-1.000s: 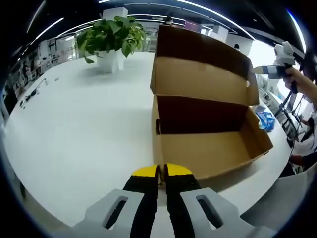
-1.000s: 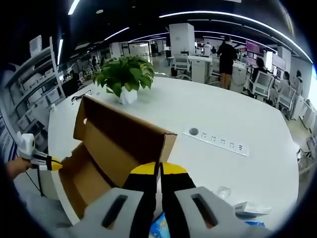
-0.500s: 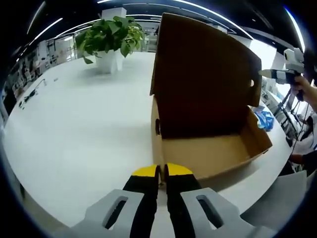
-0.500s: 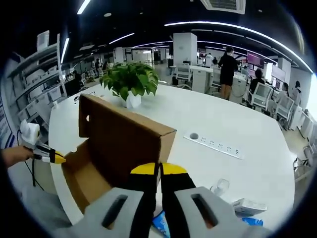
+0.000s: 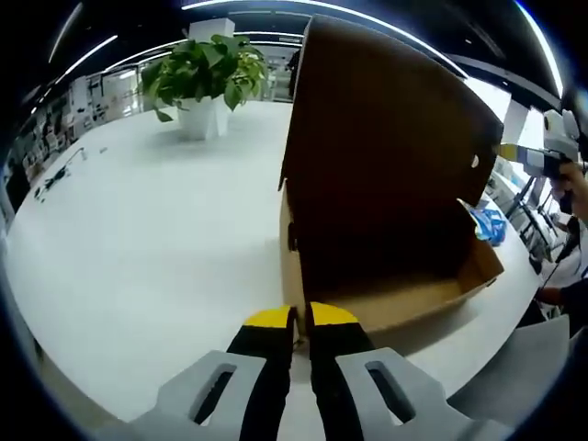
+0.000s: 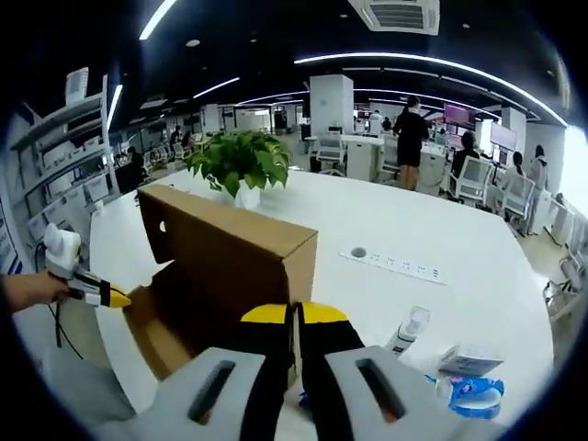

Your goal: Operate the shoe box by opening the lid, removing the specified soft item, and placing it in the target area until the item is outside and the box remains undamaged.

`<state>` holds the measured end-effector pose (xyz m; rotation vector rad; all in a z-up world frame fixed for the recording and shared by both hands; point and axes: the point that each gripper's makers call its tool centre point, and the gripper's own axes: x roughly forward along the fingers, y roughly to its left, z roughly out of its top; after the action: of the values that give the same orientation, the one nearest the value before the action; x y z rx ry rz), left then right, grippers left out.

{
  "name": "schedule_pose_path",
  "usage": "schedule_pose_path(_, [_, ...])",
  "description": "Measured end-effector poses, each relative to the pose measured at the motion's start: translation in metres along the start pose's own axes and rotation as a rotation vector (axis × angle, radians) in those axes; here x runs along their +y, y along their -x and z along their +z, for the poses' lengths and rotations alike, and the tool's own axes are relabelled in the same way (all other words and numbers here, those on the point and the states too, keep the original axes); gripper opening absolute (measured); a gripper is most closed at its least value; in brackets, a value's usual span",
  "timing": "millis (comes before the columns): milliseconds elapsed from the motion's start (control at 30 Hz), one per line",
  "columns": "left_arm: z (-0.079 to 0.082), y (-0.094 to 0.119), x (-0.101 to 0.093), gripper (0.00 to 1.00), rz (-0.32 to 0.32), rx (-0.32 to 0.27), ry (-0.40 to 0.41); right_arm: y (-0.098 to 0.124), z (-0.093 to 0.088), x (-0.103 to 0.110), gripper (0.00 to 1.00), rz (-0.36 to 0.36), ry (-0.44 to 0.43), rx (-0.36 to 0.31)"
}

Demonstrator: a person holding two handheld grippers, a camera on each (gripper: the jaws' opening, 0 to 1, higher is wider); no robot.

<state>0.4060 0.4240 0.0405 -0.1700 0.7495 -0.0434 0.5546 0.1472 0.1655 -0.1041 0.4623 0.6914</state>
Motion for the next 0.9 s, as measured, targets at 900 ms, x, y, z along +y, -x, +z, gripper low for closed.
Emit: schedule_pose_path(900, [0.022,0.015,-0.002,0.14,-0.006,-0.073,-0.057,0.030,-0.032,0.023,0.01,-0.020,0.016,-0.019])
